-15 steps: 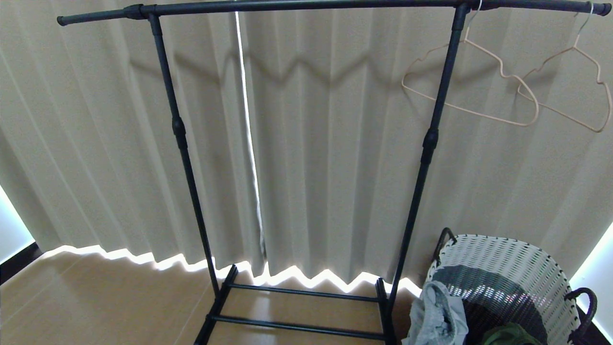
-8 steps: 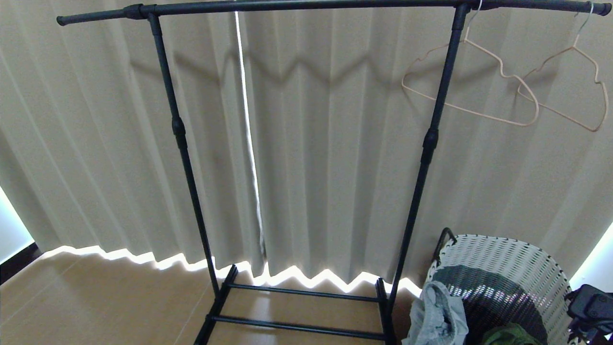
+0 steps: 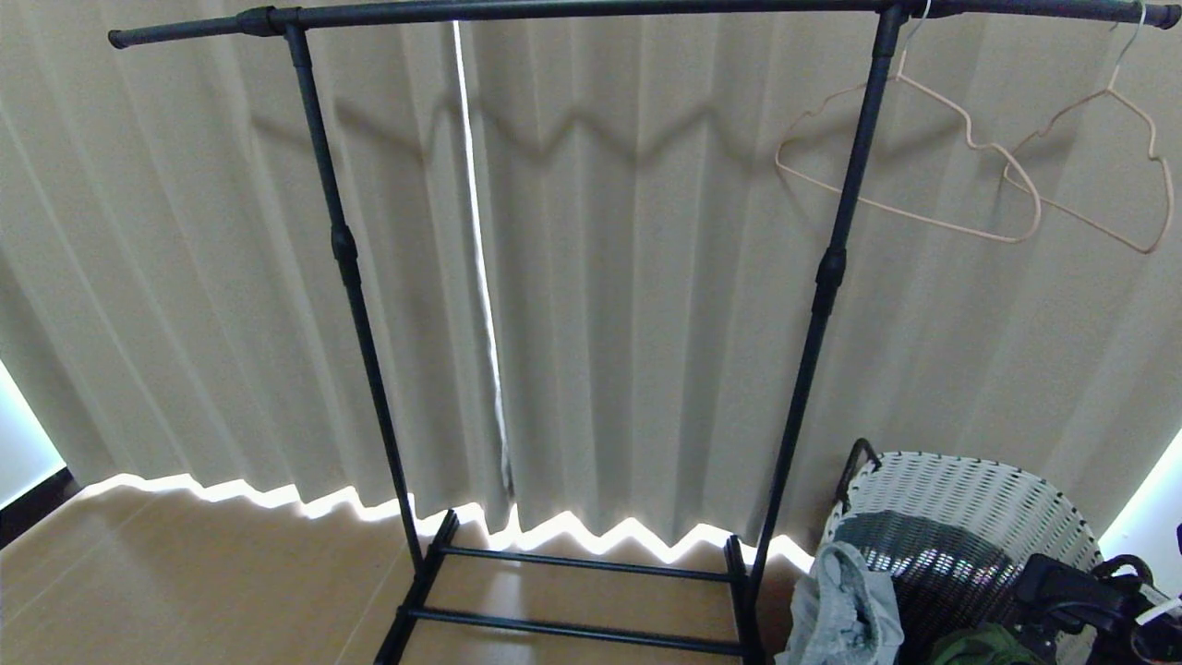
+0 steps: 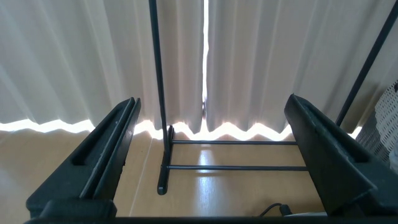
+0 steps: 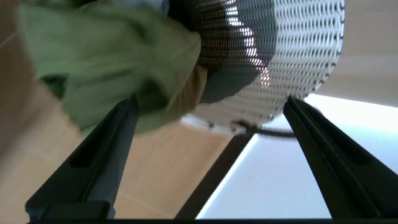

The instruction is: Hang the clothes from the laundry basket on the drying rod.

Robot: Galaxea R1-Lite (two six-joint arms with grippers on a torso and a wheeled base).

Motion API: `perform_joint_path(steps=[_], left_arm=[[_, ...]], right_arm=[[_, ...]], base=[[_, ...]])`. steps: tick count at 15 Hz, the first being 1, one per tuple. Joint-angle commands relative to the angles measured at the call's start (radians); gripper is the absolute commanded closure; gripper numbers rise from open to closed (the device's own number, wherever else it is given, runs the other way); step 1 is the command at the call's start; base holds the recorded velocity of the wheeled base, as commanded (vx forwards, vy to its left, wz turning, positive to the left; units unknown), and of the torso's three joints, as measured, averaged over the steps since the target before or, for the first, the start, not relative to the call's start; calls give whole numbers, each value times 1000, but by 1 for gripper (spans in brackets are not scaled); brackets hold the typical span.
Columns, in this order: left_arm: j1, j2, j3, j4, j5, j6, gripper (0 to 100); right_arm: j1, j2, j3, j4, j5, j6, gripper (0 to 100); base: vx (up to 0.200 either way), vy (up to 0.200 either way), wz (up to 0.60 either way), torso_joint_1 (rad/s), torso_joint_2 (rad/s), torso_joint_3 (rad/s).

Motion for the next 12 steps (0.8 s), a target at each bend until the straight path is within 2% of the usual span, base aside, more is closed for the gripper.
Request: perform_joint_path(steps=[1, 3, 4, 5, 11, 12], left_arm=[[0, 0, 0, 0, 0, 0, 0], [0, 1, 0, 0, 0, 0, 0], [0, 0, 0, 0, 0, 0, 0], [0, 0, 0, 0, 0, 0, 0], [0, 0, 0, 0, -1, 2, 0], [0, 0, 0, 0, -1, 2, 0]], right_arm=[[-2, 203, 34, -152, -1, -1, 0], [-2, 286, 68, -309, -1, -2, 0], [-2, 296, 71, -327, -1, -2, 0], [-2, 327, 86, -395, -3, -4, 0], [-2, 345, 79, -439, 0, -1, 0], [-2, 345, 80, -444, 0, -1, 100]], base=[[0, 0, 0, 0, 0, 0], [0, 0, 0, 0, 0, 0], [0, 0, 0, 0, 0, 0], [0, 0, 0, 0, 0, 0], [0, 0, 0, 0, 0, 0], [0, 0, 0, 0, 0, 0]])
